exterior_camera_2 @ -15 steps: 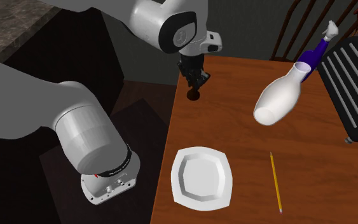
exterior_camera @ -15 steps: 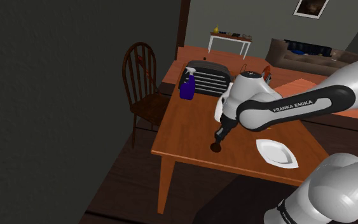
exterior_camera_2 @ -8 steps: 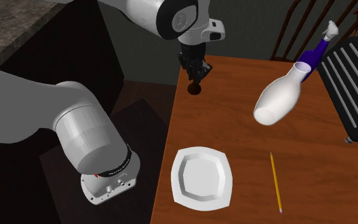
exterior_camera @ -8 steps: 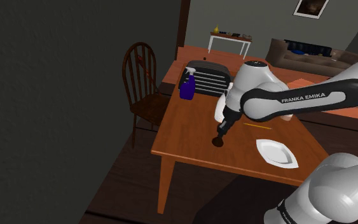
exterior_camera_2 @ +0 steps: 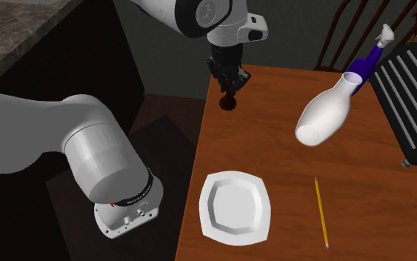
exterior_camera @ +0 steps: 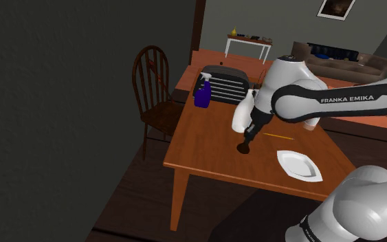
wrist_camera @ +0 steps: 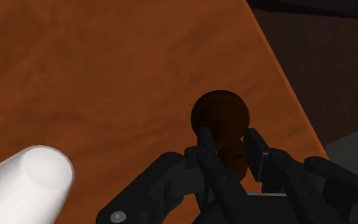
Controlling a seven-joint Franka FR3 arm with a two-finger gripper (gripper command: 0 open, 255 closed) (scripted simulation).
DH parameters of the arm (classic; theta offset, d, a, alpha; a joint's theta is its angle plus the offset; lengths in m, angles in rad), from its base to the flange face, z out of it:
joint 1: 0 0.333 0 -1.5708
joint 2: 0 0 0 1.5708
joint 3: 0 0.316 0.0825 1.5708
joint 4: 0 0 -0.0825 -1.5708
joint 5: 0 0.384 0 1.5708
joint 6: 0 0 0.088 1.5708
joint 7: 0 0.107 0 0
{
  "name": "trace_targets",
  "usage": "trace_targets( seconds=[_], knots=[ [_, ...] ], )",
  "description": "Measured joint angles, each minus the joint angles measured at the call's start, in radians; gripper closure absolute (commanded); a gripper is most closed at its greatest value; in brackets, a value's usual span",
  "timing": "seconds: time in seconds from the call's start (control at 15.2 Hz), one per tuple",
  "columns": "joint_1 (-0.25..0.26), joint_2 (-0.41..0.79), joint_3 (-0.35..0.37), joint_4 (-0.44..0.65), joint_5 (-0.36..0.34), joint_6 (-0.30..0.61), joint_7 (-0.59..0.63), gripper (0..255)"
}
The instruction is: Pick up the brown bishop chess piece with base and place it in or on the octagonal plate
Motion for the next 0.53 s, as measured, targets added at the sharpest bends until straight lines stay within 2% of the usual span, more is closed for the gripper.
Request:
trace_targets(
  seconds=[0.26, 0.53],
  knots=[
    [-0.043, -0.109, -0.070, -0.059, -0.039, -0.045, -0.083, 255],
    [-0.111, -0.231, -0.159, -0.120, -0.100, -0.100, -0.188, 255]
  ],
)
